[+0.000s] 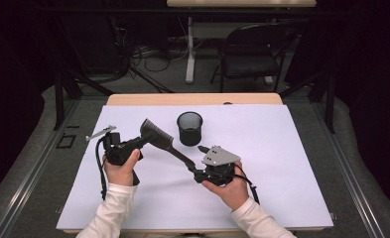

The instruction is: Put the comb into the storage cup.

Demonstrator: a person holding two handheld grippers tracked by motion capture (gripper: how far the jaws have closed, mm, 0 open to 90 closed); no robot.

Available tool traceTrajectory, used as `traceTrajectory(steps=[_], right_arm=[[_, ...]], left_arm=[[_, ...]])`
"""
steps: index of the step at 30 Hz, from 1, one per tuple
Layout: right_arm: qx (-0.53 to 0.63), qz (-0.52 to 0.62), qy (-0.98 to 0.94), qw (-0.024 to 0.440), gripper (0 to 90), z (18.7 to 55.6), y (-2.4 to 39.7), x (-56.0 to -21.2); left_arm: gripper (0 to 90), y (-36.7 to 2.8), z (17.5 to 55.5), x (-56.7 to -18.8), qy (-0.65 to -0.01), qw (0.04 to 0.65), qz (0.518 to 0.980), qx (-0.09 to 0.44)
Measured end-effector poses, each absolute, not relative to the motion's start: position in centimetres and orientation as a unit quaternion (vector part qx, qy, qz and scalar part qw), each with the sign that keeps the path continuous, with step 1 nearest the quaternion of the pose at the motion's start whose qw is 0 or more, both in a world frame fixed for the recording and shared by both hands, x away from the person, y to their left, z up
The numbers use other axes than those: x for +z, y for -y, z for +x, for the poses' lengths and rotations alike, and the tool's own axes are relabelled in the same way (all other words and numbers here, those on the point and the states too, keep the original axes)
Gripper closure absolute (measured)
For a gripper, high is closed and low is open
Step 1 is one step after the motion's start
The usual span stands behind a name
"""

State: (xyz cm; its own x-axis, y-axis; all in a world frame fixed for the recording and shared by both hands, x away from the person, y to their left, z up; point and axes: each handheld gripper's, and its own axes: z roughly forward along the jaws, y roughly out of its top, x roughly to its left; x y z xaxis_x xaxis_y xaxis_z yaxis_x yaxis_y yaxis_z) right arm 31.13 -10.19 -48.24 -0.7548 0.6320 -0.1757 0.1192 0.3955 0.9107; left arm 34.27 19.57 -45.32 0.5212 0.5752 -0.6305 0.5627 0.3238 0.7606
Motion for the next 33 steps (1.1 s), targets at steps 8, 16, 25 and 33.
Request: traceTrajectory(steps=[8, 16, 25, 33], right_arm=[[0.496, 0.249, -0.795, 0.245, 33.3, 31.4, 10.5, -48.2], [0.505, 0.262, -0.790, 0.228, 32.9, 31.7, 11.1, -47.8], [0.521, 0.273, -0.781, 0.209, 32.2, 32.0, 12.2, -47.5], [0.522, 0.274, -0.779, 0.211, 26.2, 32.2, 12.8, -47.3]], left_arm=[[83.9, -20.1, 34.3, -45.2, -0.492, 0.649, 0.580, 0.016], [83.9, -20.5, 34.2, -45.0, -0.493, 0.651, 0.576, 0.021], [83.9, -21.0, 34.2, -44.9, -0.494, 0.654, 0.572, 0.027], [83.9, -21.1, 34.2, -44.8, -0.494, 0.655, 0.571, 0.032]])
